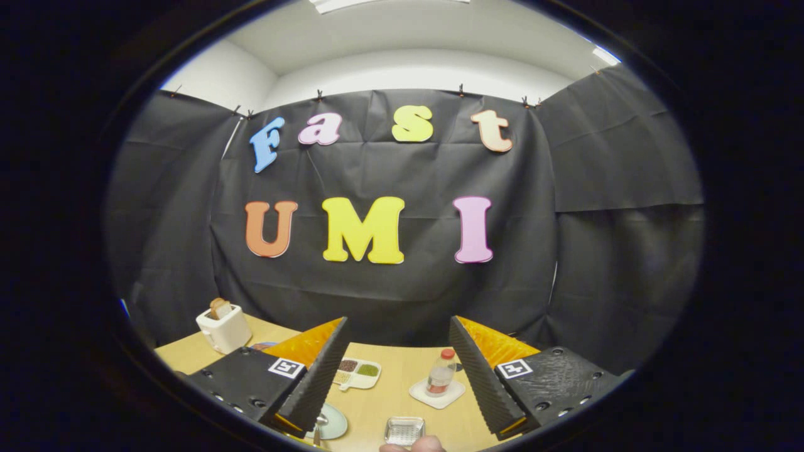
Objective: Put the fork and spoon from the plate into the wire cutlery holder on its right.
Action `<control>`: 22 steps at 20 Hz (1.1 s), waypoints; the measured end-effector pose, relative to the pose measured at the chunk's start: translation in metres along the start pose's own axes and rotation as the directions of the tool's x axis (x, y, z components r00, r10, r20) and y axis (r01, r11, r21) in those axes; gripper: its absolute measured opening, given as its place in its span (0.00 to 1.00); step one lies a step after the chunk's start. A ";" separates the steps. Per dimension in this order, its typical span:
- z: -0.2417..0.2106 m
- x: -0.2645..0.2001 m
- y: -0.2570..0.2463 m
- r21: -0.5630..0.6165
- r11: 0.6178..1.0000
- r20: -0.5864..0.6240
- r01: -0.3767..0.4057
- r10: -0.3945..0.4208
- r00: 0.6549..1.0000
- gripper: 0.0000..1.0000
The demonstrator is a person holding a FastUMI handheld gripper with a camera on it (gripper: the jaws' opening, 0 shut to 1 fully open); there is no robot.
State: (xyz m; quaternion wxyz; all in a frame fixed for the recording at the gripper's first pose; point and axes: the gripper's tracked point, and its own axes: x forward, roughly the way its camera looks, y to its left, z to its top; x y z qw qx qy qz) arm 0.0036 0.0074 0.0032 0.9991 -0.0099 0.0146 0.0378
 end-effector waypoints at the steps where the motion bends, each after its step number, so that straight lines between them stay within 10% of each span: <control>1: -0.002 0.001 0.001 -0.006 1.000 -0.006 -0.003 0.003 1.000 0.95; 16: -0.050 0.039 0.065 -0.115 0.979 -0.227 -0.168 0.139 0.964 0.95; 22: -0.135 0.034 0.096 -0.071 0.961 -0.527 -0.266 0.190 0.828 0.96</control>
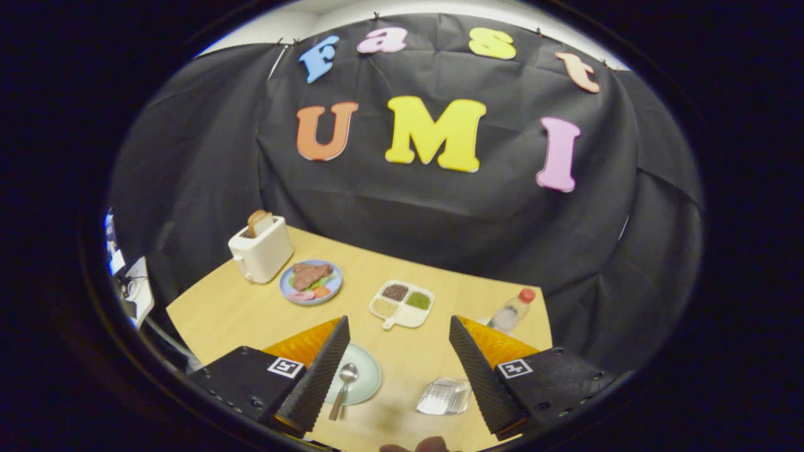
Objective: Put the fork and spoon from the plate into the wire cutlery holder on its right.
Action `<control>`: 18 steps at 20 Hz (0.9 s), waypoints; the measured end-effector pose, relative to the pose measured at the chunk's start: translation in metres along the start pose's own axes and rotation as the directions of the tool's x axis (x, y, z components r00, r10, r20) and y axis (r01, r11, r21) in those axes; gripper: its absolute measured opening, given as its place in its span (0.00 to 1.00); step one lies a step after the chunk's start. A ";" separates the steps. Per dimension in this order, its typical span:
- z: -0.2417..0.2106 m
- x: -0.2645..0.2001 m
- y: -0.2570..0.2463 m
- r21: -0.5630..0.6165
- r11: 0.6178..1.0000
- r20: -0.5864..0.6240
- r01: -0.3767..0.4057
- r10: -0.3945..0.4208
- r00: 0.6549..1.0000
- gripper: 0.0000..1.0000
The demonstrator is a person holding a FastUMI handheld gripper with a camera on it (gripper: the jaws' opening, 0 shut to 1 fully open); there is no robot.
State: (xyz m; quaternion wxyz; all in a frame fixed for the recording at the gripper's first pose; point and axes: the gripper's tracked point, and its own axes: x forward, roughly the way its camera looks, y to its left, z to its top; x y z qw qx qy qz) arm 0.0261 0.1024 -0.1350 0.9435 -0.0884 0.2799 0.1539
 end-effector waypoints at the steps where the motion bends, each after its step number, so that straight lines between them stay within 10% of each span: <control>1: -0.017 0.007 0.006 0.001 1.000 -0.063 -0.013 0.013 0.998 0.96; 18: -0.215 0.058 0.085 0.036 0.993 -0.706 -0.109 0.103 0.701 0.96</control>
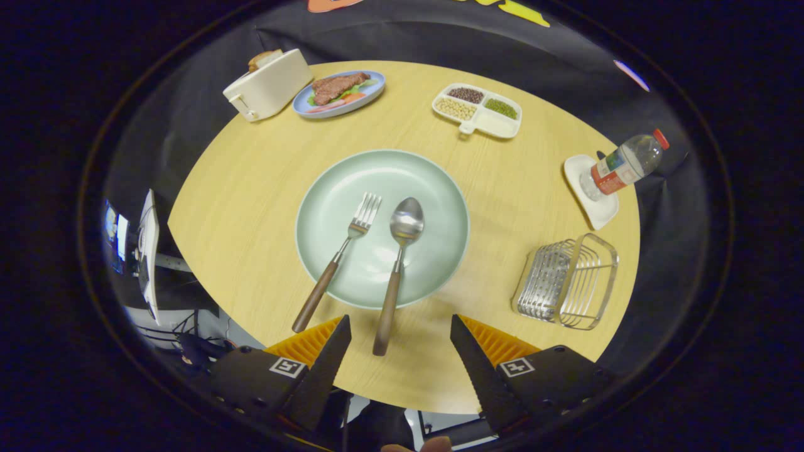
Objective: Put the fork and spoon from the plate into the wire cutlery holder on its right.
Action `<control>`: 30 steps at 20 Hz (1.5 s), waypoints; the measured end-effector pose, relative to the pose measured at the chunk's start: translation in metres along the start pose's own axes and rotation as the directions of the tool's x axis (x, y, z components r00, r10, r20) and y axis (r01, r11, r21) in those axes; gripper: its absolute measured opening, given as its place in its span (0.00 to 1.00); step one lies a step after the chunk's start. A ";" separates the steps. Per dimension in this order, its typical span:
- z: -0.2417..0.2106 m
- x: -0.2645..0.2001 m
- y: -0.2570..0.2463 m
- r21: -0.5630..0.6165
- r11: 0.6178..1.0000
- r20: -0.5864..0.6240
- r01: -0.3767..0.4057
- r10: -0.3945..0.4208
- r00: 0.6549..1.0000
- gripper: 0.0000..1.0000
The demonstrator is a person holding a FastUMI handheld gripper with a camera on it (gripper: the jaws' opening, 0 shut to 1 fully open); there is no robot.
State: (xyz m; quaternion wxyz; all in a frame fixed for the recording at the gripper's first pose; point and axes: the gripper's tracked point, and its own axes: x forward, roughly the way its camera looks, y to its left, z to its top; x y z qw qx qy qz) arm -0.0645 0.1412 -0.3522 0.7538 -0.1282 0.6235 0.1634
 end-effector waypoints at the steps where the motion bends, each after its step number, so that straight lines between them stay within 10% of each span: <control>1: -0.004 0.009 0.004 0.018 1.000 -0.023 -0.009 0.009 1.000 0.96; 5: -0.006 0.035 0.005 0.045 0.999 -0.076 -0.007 0.011 0.997 0.96; 17: -0.003 0.042 0.009 0.104 0.994 -0.133 -0.023 0.037 0.990 0.09; 30: -0.003 -0.002 -0.004 0.141 0.985 -0.119 -0.102 0.119 0.986 0.01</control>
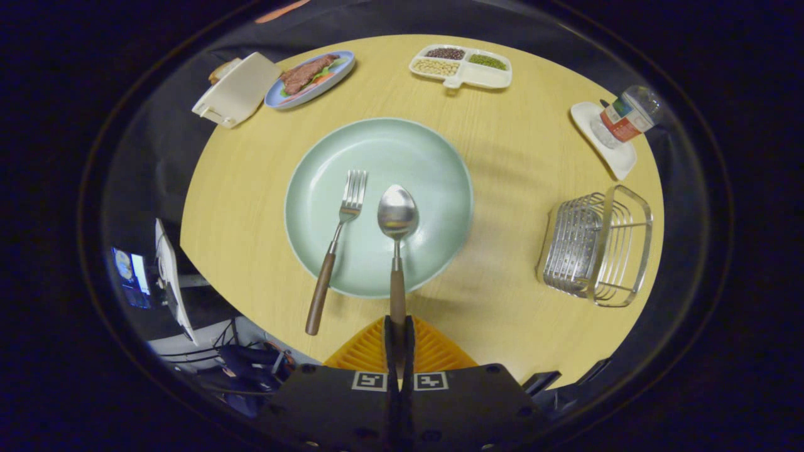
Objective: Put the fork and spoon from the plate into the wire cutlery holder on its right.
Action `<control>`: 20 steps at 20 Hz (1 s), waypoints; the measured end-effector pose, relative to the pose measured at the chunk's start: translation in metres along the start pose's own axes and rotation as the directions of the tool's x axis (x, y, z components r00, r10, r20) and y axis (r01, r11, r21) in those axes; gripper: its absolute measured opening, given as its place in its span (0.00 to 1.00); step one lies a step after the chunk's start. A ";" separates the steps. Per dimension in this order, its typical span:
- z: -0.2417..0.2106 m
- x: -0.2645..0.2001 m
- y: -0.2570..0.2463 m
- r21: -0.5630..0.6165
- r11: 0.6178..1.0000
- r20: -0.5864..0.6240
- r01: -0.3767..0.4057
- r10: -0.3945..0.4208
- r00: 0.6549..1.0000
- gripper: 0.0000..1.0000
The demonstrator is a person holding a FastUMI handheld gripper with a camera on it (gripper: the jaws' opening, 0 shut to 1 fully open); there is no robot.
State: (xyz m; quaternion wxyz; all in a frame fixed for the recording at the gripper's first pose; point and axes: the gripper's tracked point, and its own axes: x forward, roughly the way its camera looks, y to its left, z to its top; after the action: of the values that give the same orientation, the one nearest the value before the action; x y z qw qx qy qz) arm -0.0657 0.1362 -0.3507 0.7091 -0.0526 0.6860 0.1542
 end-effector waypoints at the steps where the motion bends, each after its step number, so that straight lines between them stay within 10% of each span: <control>1: 0.002 -0.009 -0.001 0.005 1.000 0.009 -0.010 0.010 1.000 0.01; 20: -0.017 -0.160 -0.130 0.173 0.984 0.112 0.037 -0.058 0.992 0.00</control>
State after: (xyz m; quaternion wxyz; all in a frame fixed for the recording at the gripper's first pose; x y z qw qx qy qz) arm -0.0462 -0.0151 -0.2111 0.7535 0.0009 0.6524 0.0808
